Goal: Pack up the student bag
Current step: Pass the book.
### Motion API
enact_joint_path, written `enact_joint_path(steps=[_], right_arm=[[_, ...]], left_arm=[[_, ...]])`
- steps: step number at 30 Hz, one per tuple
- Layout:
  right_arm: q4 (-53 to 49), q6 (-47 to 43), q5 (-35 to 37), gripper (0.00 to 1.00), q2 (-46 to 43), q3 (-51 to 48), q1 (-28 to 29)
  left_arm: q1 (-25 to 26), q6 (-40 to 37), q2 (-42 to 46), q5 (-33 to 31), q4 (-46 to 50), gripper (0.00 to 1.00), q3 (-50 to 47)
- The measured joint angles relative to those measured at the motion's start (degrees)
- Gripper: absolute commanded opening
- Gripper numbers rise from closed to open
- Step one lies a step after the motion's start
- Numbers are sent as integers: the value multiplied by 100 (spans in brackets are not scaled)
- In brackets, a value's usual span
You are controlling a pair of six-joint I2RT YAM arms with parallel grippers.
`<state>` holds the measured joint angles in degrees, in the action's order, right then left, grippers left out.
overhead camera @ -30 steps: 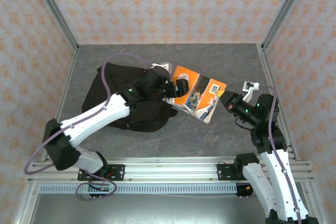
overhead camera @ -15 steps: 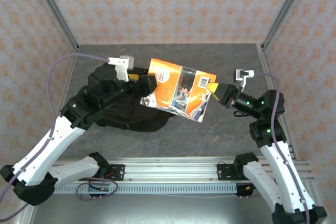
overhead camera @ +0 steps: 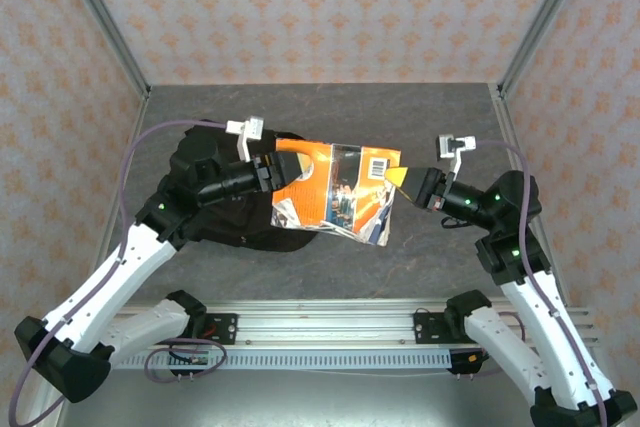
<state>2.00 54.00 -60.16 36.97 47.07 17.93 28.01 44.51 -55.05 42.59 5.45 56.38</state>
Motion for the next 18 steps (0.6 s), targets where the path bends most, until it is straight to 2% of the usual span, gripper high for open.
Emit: enact_joint_path(steps=[4, 7, 12, 16, 18], right_arm=[[-319, -256, 205, 0, -50, 157, 4], [-503, -317, 258, 0, -13, 164, 2], [-767, -417, 372, 0, 4, 164, 2], [-876, -450, 385, 46, -39, 164, 2], [-841, -363, 372, 59, -52, 129, 2]], left_arm=[[0, 120, 208, 107, -249, 38, -42], [0, 164, 258, 184, -409, 20, -57], [0, 262, 227, 203, -577, 1, -61], [11, 256, 201, 203, -575, 0, -61], [11, 254, 190, 197, -575, 0, -61]])
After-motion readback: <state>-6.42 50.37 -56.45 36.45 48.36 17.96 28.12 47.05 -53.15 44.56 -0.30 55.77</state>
